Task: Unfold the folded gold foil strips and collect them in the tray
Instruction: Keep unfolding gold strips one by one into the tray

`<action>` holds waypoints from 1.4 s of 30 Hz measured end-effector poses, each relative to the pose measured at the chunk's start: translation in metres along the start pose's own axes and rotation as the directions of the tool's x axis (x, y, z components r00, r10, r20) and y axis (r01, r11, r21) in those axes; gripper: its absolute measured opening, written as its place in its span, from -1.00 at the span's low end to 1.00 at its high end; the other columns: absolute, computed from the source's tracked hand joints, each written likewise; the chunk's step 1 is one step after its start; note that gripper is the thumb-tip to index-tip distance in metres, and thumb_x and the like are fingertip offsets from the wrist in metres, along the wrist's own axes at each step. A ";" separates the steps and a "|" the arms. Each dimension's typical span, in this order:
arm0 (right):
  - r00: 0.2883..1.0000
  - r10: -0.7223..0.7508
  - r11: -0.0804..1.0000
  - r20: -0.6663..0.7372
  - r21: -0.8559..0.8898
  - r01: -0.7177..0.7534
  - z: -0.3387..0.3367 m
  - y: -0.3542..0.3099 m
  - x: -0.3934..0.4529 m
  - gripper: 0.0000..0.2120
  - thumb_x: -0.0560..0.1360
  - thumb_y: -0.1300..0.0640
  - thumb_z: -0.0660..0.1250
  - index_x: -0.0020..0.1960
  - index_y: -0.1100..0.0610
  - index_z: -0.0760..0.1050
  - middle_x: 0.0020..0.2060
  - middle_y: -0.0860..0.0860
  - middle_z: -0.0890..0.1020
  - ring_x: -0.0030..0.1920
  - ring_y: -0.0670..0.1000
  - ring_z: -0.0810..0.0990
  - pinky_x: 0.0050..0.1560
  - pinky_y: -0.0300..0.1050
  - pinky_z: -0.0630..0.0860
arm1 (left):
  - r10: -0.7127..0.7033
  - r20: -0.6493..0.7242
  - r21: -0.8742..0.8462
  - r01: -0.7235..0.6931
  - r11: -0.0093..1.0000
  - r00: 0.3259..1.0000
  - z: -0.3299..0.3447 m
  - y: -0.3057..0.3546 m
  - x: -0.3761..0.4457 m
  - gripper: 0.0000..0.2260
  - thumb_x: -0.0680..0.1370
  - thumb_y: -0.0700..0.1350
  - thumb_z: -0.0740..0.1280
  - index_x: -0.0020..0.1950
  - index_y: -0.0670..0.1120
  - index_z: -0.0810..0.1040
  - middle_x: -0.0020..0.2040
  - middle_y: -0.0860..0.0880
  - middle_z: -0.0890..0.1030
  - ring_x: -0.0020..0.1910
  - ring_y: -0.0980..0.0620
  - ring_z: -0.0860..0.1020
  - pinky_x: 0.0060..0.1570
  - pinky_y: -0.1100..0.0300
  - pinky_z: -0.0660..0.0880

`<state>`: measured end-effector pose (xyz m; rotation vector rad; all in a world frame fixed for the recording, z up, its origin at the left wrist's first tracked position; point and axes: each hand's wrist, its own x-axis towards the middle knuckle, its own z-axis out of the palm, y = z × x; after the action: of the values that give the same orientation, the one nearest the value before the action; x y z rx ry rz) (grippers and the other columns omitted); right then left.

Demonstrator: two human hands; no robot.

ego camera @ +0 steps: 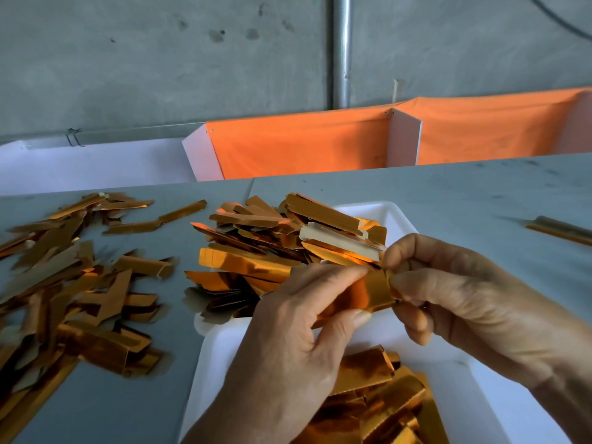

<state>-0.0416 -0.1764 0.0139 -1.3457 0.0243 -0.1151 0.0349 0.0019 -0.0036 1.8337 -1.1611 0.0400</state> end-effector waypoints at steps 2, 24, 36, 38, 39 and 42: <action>1.000 -0.004 1.000 -0.007 -0.006 0.004 0.001 -0.001 0.000 -0.86 0.22 0.24 0.45 -0.22 0.10 0.60 -0.49 0.07 0.48 -0.53 -0.02 0.46 -0.50 -0.23 0.46 | -0.004 -0.002 -0.018 0.004 1.000 1.000 0.000 0.000 0.000 -0.69 0.50 0.10 0.26 0.25 0.27 0.47 0.15 0.33 0.48 0.23 0.30 0.42 0.08 0.42 0.46; 0.995 -0.096 0.975 -0.042 -0.206 0.085 0.004 0.001 -0.003 -0.92 0.34 0.21 0.34 -0.19 0.08 0.58 -0.44 0.10 0.52 -0.49 0.03 0.50 -0.42 -0.23 0.48 | 0.080 0.020 0.124 -0.082 0.989 0.997 -0.002 0.000 0.002 -0.62 0.52 0.03 0.23 0.35 0.13 0.45 0.16 0.26 0.49 0.22 0.27 0.44 0.12 0.38 0.42; 0.994 0.002 0.997 0.109 0.080 -0.011 -0.006 0.007 0.002 -0.72 0.29 0.04 0.56 -0.12 0.16 0.59 -0.43 0.02 0.42 -0.54 -0.06 0.40 -0.49 -0.28 0.42 | 0.040 0.039 -0.069 -0.037 0.997 0.998 -0.003 0.003 0.001 -0.62 0.52 0.00 0.26 0.34 0.06 0.48 0.16 0.22 0.53 0.21 0.27 0.47 0.04 0.42 0.47; 0.994 -0.010 0.994 0.106 0.106 -0.002 -0.004 0.008 0.003 -0.74 0.30 0.05 0.56 -0.13 0.15 0.59 -0.43 0.02 0.43 -0.54 -0.06 0.42 -0.49 -0.28 0.43 | 0.030 0.044 -0.110 -0.025 0.994 0.999 -0.004 0.003 0.001 -0.63 0.52 -0.01 0.27 0.33 0.05 0.49 0.15 0.21 0.54 0.21 0.26 0.48 0.07 0.44 0.44; 0.994 -0.011 0.989 0.109 0.146 -0.005 -0.003 0.009 0.004 -0.72 0.28 0.05 0.58 -0.13 0.15 0.59 -0.44 0.02 0.44 -0.54 -0.06 0.43 -0.49 -0.28 0.44 | 0.028 0.047 -0.132 -0.021 0.991 0.998 -0.004 0.003 0.001 -0.65 0.52 -0.02 0.26 0.32 0.06 0.50 0.15 0.21 0.55 0.21 0.25 0.48 0.09 0.44 0.42; 0.990 -0.002 0.969 0.139 0.245 -0.032 -0.001 0.011 0.005 -0.70 0.25 0.07 0.60 -0.12 0.14 0.59 -0.45 0.03 0.44 -0.55 -0.07 0.43 -0.49 -0.27 0.44 | 0.017 0.061 -0.175 -0.006 0.985 0.998 -0.006 0.003 0.001 -0.66 0.53 -0.01 0.25 0.31 0.11 0.50 0.15 0.21 0.56 0.22 0.23 0.48 0.12 0.43 0.39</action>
<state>-0.0359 -0.1757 0.0036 -1.1015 -0.0941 -0.0107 0.0360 0.0048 0.0020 1.6832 -1.1805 -0.1099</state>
